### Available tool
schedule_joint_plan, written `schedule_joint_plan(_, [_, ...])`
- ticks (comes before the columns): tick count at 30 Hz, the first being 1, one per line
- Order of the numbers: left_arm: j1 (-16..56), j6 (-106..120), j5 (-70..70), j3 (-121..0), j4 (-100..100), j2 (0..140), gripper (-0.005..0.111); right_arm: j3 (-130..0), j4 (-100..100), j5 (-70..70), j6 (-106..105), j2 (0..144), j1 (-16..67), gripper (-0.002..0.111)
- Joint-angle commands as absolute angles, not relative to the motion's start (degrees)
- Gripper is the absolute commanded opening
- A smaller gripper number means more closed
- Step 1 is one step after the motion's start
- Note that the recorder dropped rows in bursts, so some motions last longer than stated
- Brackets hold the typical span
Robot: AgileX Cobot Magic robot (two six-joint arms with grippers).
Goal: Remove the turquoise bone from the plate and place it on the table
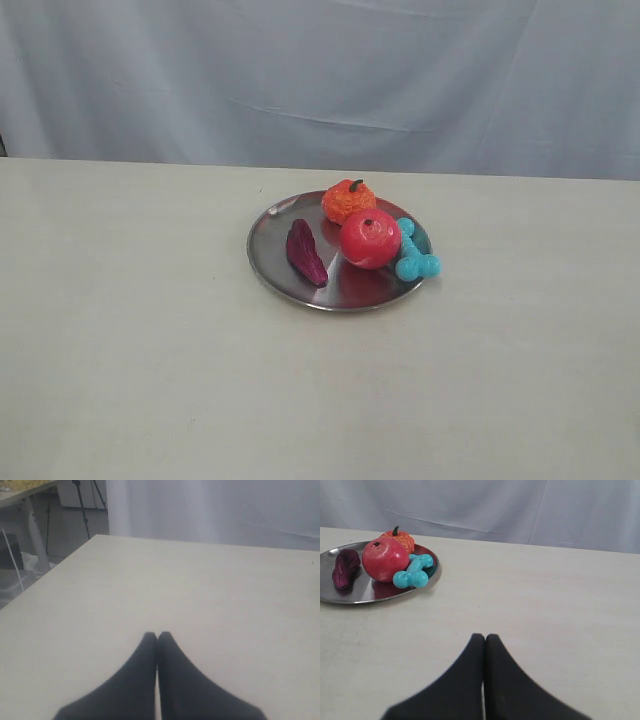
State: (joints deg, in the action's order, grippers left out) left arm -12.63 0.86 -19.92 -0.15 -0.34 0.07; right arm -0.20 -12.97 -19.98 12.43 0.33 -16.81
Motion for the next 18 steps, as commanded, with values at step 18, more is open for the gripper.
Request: schedule_joint_plan(18, [-12.7, 0.6, -19.6, 0.0, -0.4, 0.0, 0.0, 0.0, -13.6, 4.2, 11.9, 0.0, -16.5, -0.001])
